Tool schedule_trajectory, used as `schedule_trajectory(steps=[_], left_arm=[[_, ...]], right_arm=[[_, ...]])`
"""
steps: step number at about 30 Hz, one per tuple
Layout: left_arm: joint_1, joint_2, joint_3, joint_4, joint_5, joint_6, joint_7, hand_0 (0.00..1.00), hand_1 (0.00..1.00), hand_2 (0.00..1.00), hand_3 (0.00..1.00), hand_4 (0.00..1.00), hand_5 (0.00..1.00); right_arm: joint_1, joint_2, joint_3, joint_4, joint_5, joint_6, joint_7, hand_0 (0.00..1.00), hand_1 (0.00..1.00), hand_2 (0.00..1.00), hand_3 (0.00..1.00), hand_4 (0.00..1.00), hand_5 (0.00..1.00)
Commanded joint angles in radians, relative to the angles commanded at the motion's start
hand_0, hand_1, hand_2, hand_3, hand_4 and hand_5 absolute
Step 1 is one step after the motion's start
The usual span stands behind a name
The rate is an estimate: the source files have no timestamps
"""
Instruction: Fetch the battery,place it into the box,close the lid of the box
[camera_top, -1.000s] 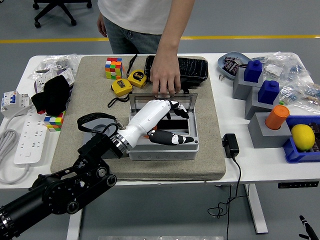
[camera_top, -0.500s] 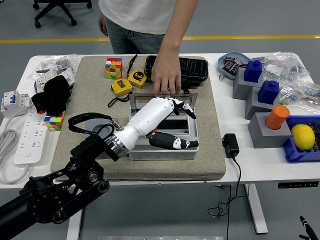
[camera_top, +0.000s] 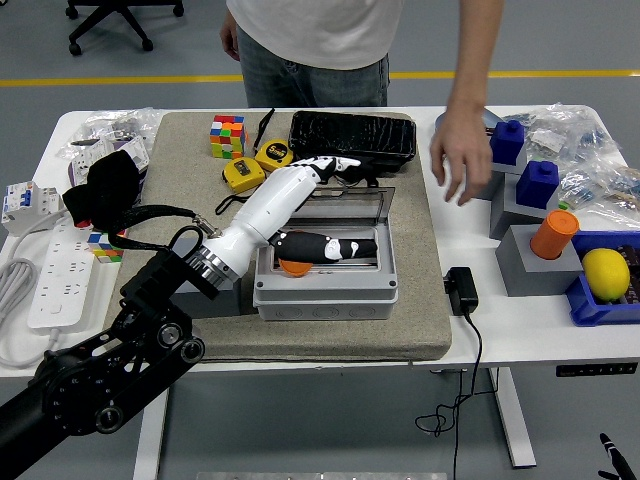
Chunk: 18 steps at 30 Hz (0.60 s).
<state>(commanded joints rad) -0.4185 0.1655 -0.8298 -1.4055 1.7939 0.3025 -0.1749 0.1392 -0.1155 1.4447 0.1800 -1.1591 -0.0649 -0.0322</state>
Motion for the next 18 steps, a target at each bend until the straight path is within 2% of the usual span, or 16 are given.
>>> schedule_trajectory(steps=[9, 18], left_arm=[[0.007, -0.005, -0.045, 0.015, -0.053, -0.009, 0.030, 0.998, 0.998, 0.998, 0.998, 0.998, 0.998], [0.006, -0.007, -0.050, 0.017, -0.037, -0.022, 0.041, 0.998, 0.998, 0.998, 0.992, 0.998, 0.998]], right_arm=[[0.002, 0.002, 0.002, 0.000, 0.000, 0.000, 0.001, 0.865, 0.827, 0.788, 0.779, 0.998, 0.998], [0.002, 0.003, 0.005, 0.000, 0.000, 0.000, 0.001, 0.865, 0.827, 0.787, 0.779, 0.998, 0.998]])
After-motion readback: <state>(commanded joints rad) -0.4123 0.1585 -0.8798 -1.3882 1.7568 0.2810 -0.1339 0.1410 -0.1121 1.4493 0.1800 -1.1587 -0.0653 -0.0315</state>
